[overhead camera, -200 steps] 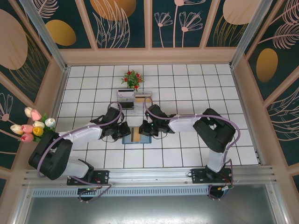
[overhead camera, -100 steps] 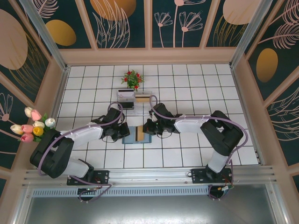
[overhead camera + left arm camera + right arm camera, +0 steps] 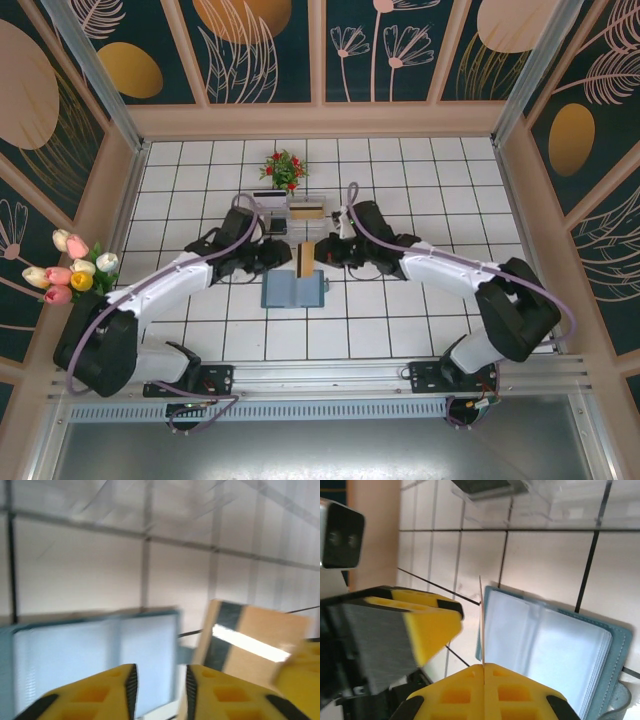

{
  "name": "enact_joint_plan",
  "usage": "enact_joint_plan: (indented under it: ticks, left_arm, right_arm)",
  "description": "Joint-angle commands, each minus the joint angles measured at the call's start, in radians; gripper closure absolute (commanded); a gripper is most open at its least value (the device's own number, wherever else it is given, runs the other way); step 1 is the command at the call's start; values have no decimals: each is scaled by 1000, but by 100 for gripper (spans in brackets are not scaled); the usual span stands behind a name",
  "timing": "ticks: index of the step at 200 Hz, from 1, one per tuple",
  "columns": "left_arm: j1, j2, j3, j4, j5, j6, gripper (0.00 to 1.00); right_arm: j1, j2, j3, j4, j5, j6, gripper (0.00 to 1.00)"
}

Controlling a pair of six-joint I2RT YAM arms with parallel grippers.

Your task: Take the credit cards out of the card holder

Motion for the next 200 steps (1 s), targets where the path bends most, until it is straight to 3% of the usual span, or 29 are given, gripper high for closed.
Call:
enact_joint_plan:
  ticks: [1,22,51,67,96,110,140,200]
  left_arm:
    - [34,-43,45,21,50,-18,59]
    - [49,-57,56,77,109,-45,39]
    - [51,-64,58,255,232,-101,21]
    - [52,-60,70,333,268,-126,16]
    - [53,-41,94,436,330,-161,17]
    - [53,-28,94,498,362,-194,21]
    - [53,-15,89,611,406,-261,35]
    - [57,-31,47,840,423,-368,81]
  right_arm:
    - [-59,-71,1,34,-79,-46,100]
    - [-114,-105,1,77,-149,-56,100]
    - [-165,-112,17,166,-264,-35,100]
    - [-201,-105,17,232,-329,-3,100]
    - [-235,-103,-1,424,-432,112,100]
    - [-244,-99,-7,527,-471,182,100]
    - [-245,-85,5,579,-515,218,100]
    - [-244,-83,-25,696,-533,312,100]
